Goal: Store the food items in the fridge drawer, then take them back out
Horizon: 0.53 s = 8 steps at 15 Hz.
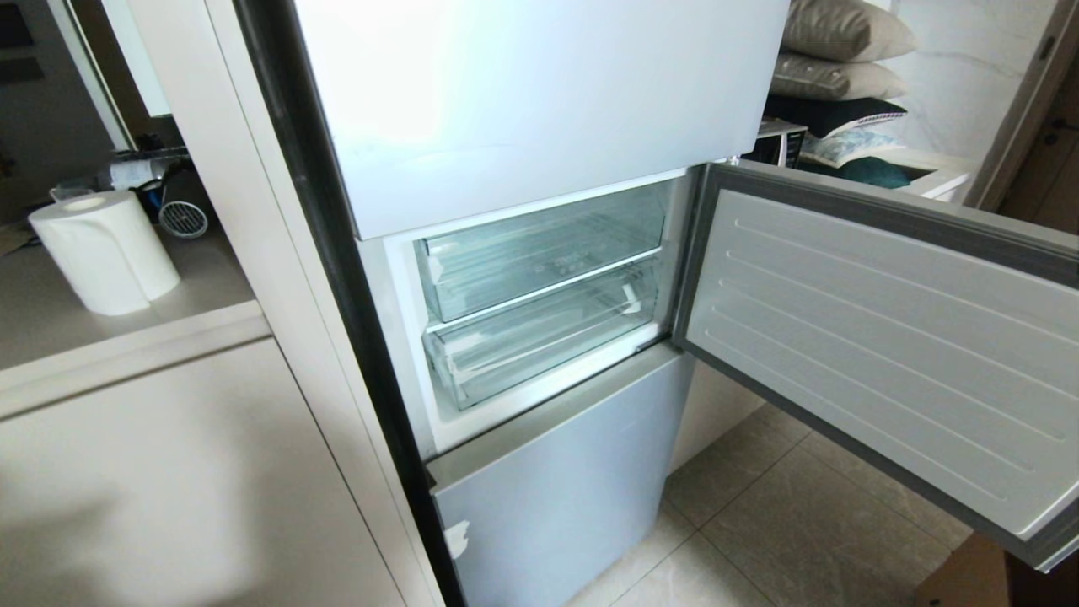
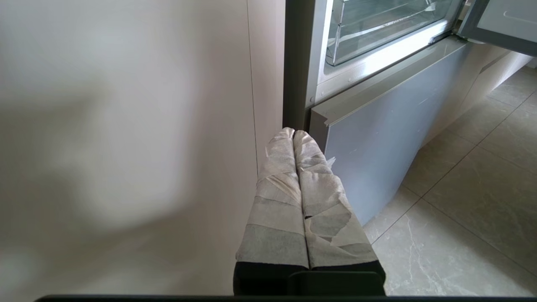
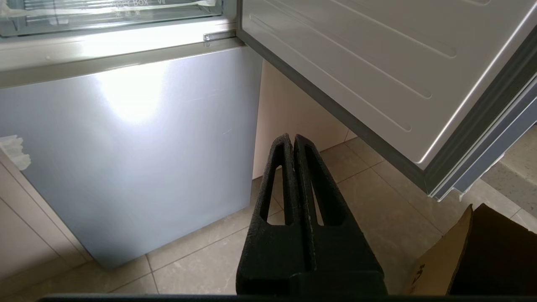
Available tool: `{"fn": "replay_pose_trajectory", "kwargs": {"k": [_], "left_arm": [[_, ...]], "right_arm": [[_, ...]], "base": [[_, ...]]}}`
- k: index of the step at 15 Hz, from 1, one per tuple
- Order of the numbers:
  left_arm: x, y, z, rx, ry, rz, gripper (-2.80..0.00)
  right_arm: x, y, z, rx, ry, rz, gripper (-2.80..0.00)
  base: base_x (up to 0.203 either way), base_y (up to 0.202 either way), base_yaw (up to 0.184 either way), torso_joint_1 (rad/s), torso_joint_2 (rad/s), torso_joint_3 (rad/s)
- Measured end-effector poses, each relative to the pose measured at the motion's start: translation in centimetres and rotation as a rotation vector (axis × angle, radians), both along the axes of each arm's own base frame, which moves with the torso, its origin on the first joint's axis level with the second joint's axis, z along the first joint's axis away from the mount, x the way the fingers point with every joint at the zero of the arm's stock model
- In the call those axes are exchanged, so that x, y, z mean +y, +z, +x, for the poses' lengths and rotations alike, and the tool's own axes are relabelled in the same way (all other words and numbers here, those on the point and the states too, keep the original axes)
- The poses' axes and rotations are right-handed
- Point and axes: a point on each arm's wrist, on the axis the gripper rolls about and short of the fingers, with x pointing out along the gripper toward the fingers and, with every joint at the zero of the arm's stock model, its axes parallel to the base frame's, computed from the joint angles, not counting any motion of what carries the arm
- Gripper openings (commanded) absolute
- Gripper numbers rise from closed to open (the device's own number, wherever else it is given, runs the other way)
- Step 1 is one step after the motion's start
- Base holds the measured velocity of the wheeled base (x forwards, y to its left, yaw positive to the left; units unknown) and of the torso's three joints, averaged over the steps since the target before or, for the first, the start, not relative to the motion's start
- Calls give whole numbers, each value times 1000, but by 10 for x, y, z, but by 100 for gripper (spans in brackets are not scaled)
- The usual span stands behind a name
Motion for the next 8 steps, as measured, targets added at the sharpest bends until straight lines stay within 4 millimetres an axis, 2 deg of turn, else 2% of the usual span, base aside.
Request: {"fn": "replay_pose_trajectory", "kwargs": {"k": [8], "left_arm": [[0,2,-1,-8,-10,52,-280]], "right_arm": [[0,0,0,0,0,0,-280]], "base": [[0,0,0,0,0,0]]}}
